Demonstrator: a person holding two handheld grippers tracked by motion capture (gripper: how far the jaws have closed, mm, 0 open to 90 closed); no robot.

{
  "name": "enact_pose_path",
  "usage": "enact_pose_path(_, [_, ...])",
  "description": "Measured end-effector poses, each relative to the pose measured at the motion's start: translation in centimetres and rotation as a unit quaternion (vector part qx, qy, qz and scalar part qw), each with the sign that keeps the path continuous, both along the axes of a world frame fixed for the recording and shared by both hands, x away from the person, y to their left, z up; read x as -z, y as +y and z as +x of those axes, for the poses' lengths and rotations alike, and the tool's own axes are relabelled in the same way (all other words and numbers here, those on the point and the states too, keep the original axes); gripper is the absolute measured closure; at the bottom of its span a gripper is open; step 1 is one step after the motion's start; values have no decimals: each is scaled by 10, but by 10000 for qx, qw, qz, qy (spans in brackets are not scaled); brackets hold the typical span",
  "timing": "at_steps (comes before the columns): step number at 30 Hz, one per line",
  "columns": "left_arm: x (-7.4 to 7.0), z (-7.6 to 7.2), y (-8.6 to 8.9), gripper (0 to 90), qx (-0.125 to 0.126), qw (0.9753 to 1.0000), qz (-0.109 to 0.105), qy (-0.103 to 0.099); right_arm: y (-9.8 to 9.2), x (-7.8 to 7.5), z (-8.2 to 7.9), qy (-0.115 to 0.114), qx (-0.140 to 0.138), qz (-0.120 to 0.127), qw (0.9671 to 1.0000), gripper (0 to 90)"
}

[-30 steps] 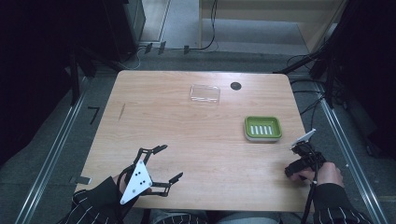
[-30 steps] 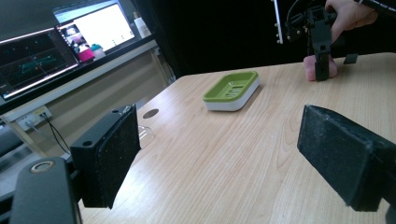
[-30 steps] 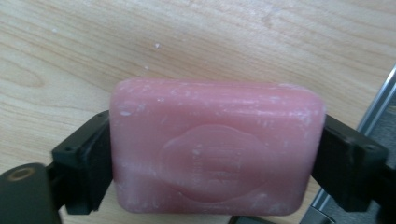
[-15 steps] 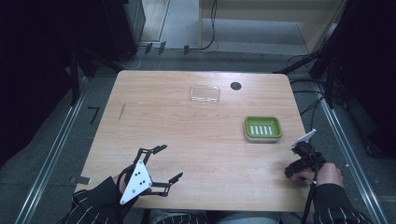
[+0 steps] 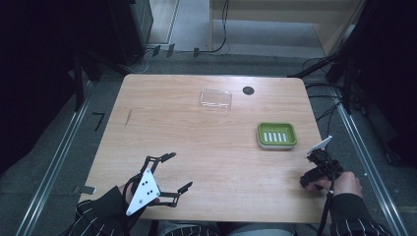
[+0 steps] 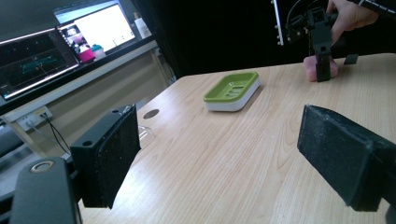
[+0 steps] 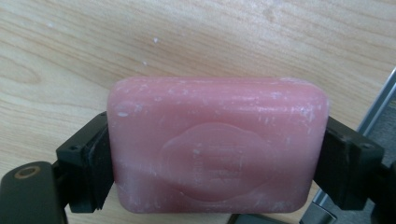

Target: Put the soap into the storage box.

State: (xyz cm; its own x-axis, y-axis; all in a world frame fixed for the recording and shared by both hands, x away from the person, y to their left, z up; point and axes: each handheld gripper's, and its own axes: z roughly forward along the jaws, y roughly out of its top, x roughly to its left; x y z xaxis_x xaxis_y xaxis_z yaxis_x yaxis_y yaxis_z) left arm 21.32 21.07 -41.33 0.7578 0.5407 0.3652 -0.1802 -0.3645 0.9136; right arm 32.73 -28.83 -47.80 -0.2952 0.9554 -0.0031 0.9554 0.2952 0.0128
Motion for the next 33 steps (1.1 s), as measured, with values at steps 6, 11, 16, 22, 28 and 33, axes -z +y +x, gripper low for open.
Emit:
enact_pose_path(6, [0, 0, 0, 135, 0, 10000, -1, -3, -1, -1, 0, 23, -9, -85, 10000, 137])
enact_pose_path(11, [0, 0, 0, 135, 0, 10000, 0, -5, 1, -2, -1, -3, -85, -114, 9999, 137])
enact_pose_path(16, [0, 0, 0, 135, 0, 10000, -2, -3, 6, -5, -1, -2, -198, -130, 9997, 137])
enact_pose_path(22, [0, 0, 0, 135, -4, 10000, 3, -5, 9, -6, 0, -10, -268, -138, 9995, 137])
enact_pose_path(28, [0, 0, 0, 136, 4, 10000, 9, -1, 13, -8, 1, -24, -324, -121, 9994, 137])
enact_pose_path(33, [0, 0, -1, 136, 0, 10000, 17, -2, 16, -9, 3, -7, -369, -142, 9992, 137])
